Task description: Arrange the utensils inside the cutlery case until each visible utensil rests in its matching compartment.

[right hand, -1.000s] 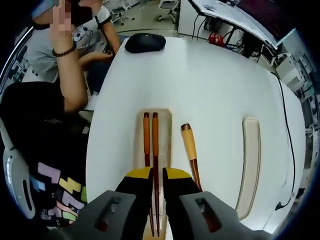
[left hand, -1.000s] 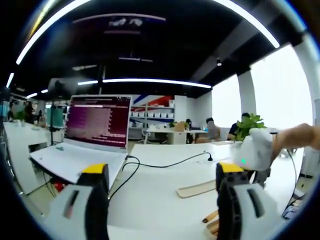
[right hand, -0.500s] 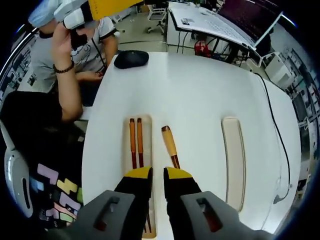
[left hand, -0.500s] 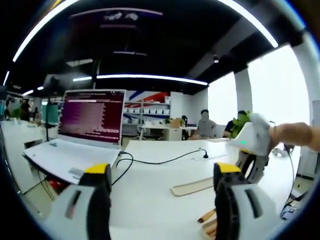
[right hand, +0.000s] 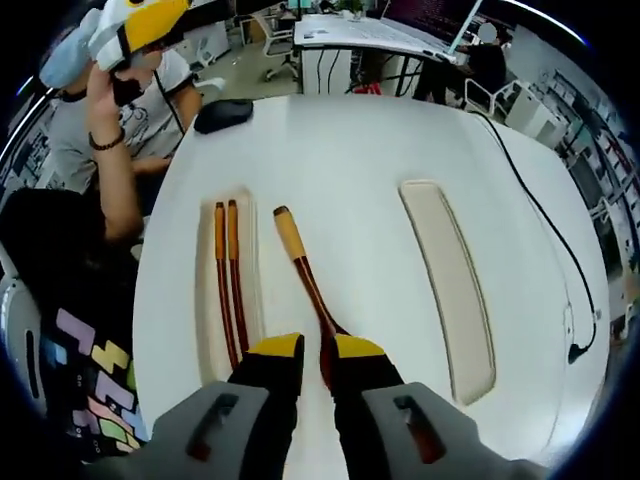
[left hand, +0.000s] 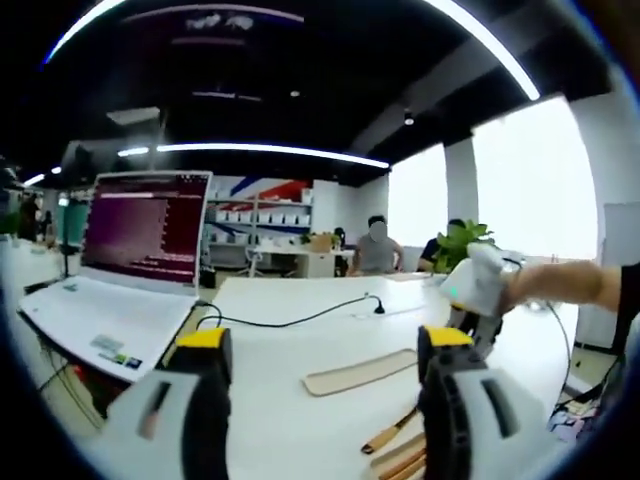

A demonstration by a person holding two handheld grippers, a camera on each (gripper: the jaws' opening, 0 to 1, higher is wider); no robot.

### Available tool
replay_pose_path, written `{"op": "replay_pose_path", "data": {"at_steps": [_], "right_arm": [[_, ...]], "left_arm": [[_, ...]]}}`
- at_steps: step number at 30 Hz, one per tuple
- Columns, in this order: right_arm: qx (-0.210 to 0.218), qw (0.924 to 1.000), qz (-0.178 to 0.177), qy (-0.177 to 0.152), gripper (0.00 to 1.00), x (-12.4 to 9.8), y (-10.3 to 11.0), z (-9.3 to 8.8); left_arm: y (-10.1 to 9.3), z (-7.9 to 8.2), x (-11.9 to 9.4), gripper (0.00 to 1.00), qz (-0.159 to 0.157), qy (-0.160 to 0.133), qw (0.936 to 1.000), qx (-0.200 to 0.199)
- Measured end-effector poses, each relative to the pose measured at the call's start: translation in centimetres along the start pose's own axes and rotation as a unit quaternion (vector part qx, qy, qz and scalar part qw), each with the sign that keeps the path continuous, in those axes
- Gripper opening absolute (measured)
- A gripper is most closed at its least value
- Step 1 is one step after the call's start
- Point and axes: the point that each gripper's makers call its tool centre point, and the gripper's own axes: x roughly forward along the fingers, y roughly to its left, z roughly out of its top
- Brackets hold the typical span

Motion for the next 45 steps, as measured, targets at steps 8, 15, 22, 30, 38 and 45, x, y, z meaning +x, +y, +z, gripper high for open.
{"op": "replay_pose_path", "data": {"at_steps": [8,15,22,30,38,45], "right_arm": [[0.015,0.9983,-0.026,-0.05,0.16,-0.3,-1.3,-1.6],[0.011,0.9966,-0.034,-0.075,0.21,-0.5,-0.8,-2.8],[-0.028,0.9917,-0.06,-0.111,0.24,-0.7,-0.3,-2.5],[-0.031,0.9902,-0.067,-0.118,0.25,-0.3,-0.5,-3.2],[-0.042,0.9877,-0.068,-0.134,0.25,-0.1,-0.7,-3.3],[-0.057,0.986,-0.068,-0.141,0.26,0.3,-0.8,-3.3]], "left_arm": [[-5.6,-3.5,2.6,0.77,-0.075,0.07,0.9897,0.099],[-8.5,-6.1,4.1,0.64,-0.129,0.116,0.9725,0.155],[-8.7,-9.0,6.0,0.52,-0.15,0.204,0.9416,0.222],[-10.7,-12.7,7.4,0.53,-0.219,0.29,0.9045,0.222],[-10.1,-15.7,8.2,0.43,-0.233,0.358,0.8582,0.284],[-11.1,-17.4,7.8,0.38,-0.278,0.389,0.8305,0.285]]}}
